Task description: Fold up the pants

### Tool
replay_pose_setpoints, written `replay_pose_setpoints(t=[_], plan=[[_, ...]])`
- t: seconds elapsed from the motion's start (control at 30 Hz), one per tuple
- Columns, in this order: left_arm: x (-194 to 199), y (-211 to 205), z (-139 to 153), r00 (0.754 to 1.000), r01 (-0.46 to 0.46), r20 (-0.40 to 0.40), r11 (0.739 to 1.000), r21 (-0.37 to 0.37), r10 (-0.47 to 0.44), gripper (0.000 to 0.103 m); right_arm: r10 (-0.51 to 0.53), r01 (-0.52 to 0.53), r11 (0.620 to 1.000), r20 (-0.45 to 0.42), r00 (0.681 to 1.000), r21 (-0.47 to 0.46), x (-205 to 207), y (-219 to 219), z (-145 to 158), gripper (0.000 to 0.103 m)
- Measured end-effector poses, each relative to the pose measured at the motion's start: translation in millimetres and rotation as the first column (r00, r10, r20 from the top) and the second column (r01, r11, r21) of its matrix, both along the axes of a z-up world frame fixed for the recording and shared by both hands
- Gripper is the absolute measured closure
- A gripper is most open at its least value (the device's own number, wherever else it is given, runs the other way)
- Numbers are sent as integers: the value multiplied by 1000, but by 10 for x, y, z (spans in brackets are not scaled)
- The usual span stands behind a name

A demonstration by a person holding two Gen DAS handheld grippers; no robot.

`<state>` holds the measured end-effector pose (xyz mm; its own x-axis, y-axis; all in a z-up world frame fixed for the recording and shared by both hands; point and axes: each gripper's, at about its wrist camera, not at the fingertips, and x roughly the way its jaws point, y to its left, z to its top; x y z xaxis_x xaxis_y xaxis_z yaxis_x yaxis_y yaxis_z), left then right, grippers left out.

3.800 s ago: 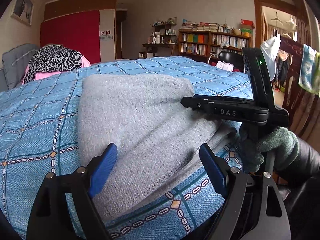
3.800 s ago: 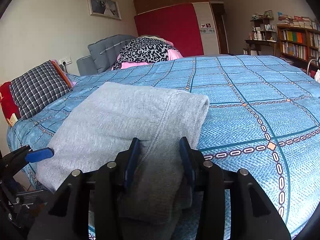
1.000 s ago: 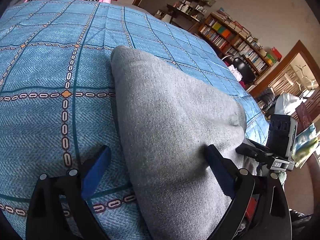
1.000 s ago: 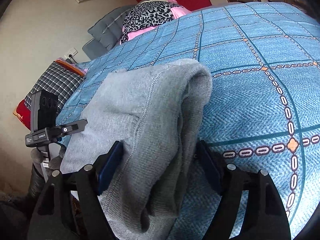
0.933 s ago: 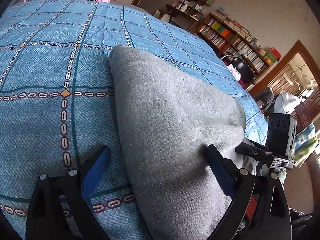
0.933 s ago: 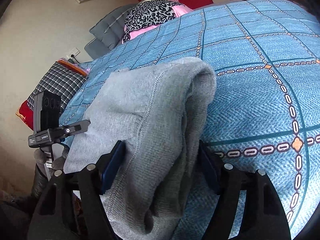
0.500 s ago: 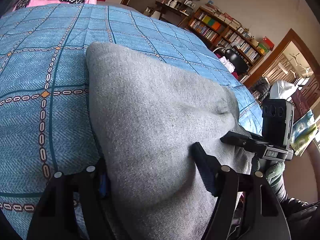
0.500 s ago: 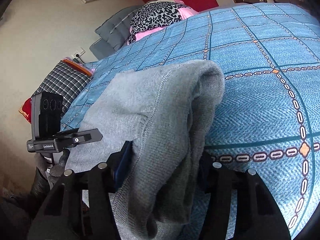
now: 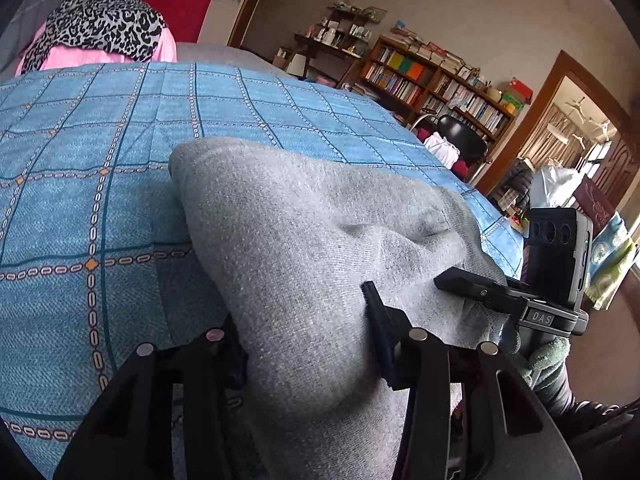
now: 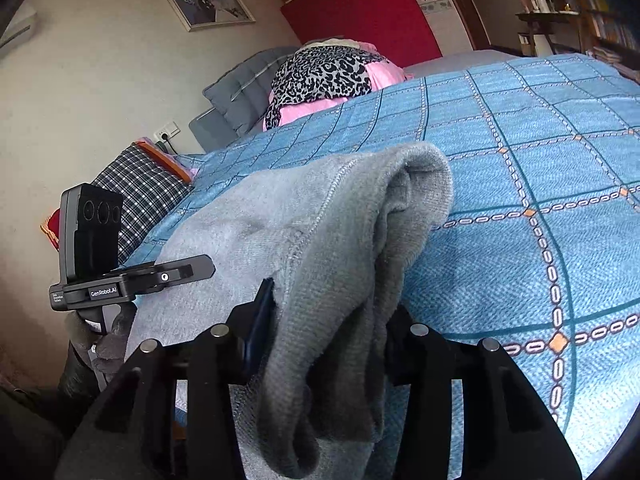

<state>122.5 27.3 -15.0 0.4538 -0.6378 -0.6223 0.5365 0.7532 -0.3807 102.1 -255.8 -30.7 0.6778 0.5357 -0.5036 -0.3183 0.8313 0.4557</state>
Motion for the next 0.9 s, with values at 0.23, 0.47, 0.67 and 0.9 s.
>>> replay_pose_setpoints(t=[0.23,0.47,0.67,0.9], plan=[[308,-547,258,998,43,54,999,5,-44,57,-75,77,997,53,996,-24,180,-418,250,57],[789,-1229,342,995,82,62,996,19,-83,57,-162,166,985,68,984,-47,504,-940,361,57],[1279,-1798,299,993,109,41,994,23,-110,57,-227,229,972,44,973,-49,895,-1424,347,57],[1809,-2324,192,991,130,27,991,27,-131,57,-291,292,953,27,956,-83,1313,-1873,267,57]])
